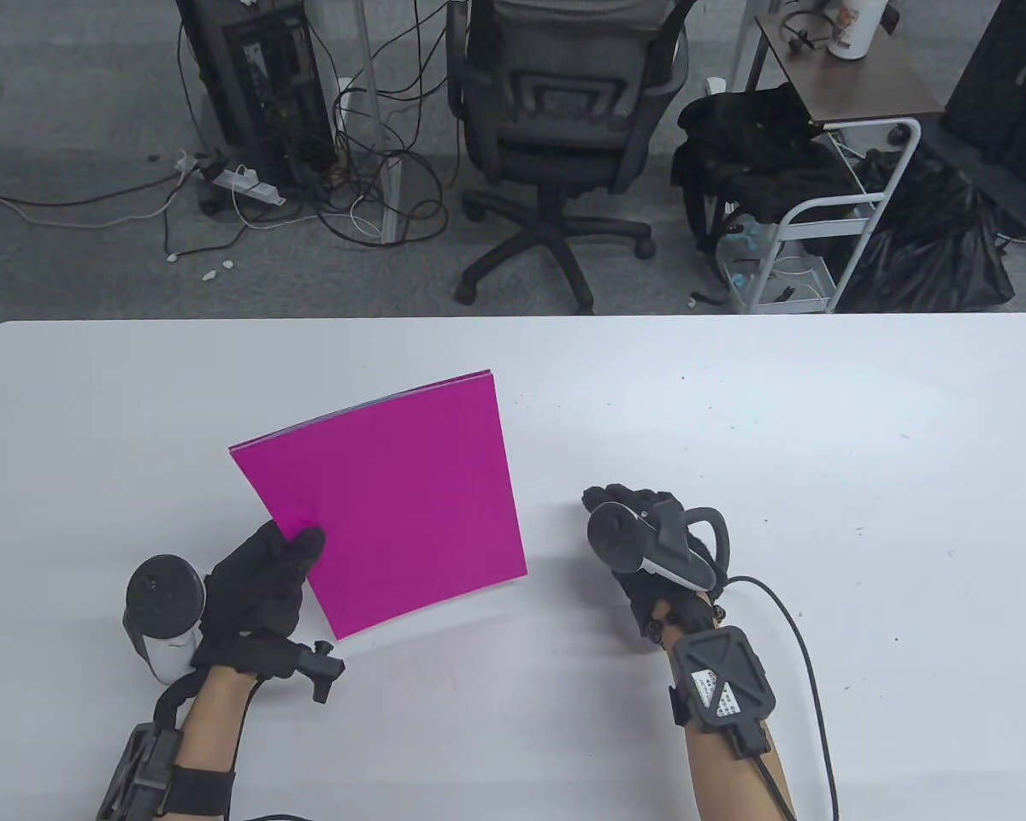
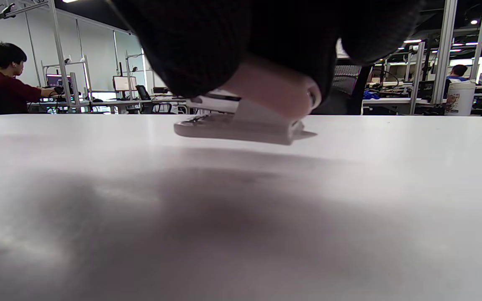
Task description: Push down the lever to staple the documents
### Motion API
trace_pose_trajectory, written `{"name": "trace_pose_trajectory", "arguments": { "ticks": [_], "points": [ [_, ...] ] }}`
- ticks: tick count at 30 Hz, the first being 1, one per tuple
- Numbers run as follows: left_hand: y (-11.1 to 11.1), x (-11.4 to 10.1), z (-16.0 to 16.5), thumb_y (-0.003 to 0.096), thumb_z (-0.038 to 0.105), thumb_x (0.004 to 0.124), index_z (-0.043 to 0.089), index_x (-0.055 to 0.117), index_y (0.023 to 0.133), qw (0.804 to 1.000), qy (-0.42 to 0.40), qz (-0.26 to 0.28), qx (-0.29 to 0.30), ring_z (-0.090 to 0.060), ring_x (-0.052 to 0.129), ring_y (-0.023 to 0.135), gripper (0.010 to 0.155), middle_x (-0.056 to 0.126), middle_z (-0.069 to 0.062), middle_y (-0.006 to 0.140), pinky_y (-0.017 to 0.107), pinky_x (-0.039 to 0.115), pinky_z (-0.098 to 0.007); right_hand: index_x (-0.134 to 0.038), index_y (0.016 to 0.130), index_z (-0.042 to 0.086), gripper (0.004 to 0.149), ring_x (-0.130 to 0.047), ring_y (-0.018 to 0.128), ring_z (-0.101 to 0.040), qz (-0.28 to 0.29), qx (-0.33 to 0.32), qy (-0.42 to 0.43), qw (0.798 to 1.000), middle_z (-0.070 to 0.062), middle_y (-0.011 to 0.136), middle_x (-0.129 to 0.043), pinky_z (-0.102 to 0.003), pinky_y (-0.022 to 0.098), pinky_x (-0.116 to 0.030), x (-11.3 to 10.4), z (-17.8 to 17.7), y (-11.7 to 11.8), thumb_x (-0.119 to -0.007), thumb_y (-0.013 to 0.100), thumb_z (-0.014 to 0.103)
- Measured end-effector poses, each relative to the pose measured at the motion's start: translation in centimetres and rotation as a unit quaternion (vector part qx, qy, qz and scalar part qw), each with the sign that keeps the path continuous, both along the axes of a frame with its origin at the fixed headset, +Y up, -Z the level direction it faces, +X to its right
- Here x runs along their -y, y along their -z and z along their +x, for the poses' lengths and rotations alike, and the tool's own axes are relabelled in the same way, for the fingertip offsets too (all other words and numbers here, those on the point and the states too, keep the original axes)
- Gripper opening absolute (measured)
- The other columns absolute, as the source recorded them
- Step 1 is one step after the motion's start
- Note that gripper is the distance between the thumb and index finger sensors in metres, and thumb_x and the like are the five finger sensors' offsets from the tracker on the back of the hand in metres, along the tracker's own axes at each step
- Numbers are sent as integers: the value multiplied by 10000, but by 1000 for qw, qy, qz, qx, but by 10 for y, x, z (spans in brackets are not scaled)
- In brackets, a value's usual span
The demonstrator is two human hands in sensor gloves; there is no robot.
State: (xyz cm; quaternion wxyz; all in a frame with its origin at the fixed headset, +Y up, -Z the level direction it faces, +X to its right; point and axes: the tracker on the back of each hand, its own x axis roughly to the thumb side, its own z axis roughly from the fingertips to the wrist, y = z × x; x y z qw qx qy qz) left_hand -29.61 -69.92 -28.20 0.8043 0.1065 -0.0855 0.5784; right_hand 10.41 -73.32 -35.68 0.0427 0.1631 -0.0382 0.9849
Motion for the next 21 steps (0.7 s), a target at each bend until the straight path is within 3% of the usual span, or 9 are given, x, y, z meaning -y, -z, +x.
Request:
{"name": "trace_pose_trajectory", "arguments": {
  "ticks": [12, 16, 21],
  "points": [
    [5, -11, -7, 546, 263, 777, 120, 855, 914, 998, 13, -54, -6, -303, 1070, 633, 403, 1034, -110, 794, 466, 910, -539, -684, 978, 157, 574, -888, 836, -382, -16, -15, -4, 1000, -121, 973, -790, -596, 656, -713, 10, -9, 2, -838, 428, 219],
    [10, -19, -13, 548, 249, 777, 91, 860, 908, 995, 39, -95, 7, -302, 1075, 596, 402, 1040, -131, 768, 438, 913, -535, -684, 979, 155, 575, -889, 837, -380, -13, -19, -7, 1000, -120, 975, -790, -594, 655, -715, 11, -11, 2, -837, 429, 217],
    [21, -30, -22, 549, 236, 780, 67, 866, 903, 978, 81, -189, 31, -308, 1077, 571, 402, 1043, -149, 753, 417, 914, -536, -682, 981, 153, 572, -886, 844, -382, -15, -21, -5, 1000, -122, 979, -786, -591, 657, -714, 12, -13, 2, -830, 432, 212]
  ]
}}
